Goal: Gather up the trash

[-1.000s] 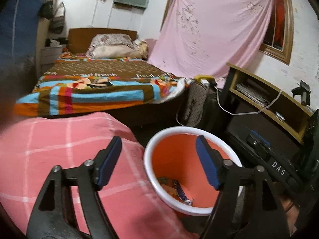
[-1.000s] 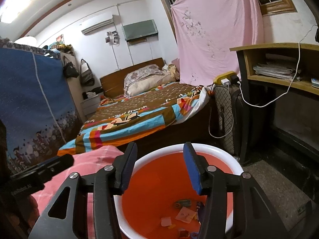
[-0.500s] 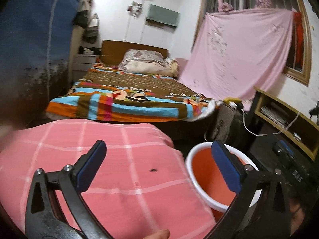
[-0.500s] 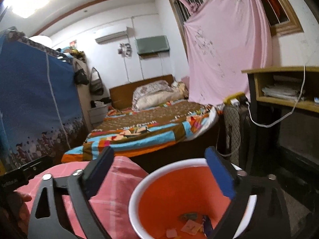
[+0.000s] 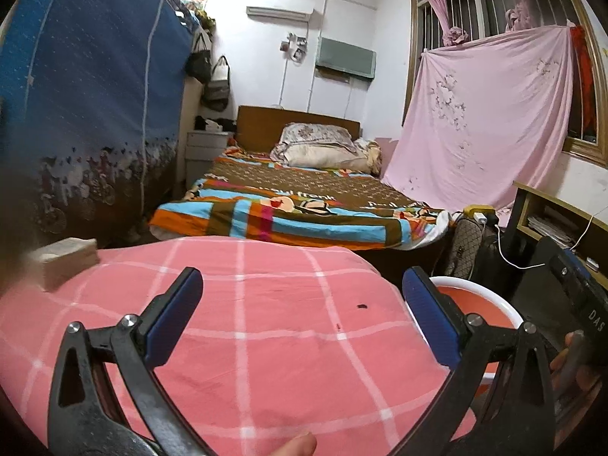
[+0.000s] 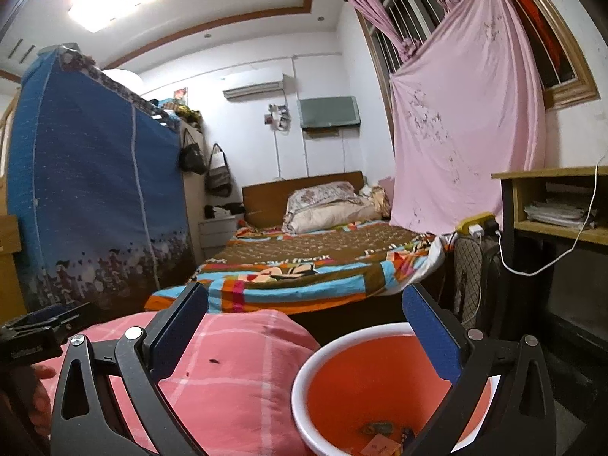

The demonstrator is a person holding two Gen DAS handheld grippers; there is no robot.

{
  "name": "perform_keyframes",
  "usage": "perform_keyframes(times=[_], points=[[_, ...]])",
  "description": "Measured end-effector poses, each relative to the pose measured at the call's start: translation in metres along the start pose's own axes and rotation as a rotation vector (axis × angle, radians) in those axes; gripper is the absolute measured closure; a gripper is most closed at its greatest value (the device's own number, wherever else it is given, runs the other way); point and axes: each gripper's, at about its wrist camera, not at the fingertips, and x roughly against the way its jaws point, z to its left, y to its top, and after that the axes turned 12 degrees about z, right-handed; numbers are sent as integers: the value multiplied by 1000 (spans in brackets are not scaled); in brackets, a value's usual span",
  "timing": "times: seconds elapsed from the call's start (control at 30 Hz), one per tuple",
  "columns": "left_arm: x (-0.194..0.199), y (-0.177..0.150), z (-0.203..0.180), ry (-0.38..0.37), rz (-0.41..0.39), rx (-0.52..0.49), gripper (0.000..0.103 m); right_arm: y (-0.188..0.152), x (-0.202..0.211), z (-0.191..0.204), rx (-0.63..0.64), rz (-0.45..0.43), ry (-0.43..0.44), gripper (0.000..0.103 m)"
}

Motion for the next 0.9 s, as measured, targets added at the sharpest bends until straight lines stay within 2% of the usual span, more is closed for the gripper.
perform_keyframes(times=[0.5, 0.9], points=[[46, -23, 19, 67, -53, 1, 11, -10, 46, 29, 54, -99, -4, 0], [75, -40, 26, 72, -84, -7, 11, -31, 80, 39, 33, -145, 27, 0]])
